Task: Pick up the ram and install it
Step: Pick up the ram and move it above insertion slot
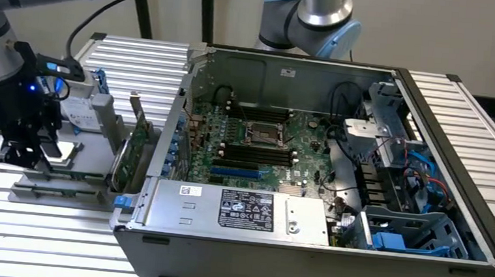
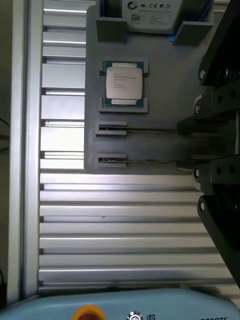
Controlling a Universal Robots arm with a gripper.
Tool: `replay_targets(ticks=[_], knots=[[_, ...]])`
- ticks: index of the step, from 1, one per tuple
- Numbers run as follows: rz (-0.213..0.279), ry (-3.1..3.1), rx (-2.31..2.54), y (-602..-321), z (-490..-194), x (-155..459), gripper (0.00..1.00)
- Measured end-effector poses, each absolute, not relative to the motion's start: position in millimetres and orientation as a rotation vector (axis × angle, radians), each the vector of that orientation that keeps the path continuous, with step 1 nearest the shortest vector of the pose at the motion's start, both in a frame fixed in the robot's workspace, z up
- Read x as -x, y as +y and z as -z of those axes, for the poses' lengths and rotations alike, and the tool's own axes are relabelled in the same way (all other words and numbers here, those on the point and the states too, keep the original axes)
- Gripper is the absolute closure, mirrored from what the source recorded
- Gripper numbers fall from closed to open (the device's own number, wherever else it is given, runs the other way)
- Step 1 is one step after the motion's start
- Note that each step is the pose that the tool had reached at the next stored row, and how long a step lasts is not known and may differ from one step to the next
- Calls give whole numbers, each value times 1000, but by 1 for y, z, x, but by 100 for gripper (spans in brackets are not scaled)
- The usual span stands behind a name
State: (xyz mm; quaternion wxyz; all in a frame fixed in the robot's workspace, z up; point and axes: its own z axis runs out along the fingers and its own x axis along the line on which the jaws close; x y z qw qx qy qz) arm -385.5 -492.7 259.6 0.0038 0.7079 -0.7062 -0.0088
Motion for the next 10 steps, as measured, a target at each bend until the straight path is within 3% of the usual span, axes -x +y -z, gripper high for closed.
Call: replay_targets(ticks=[10], knots=[[28,-2207,-2225,-500,-241,385,0]])
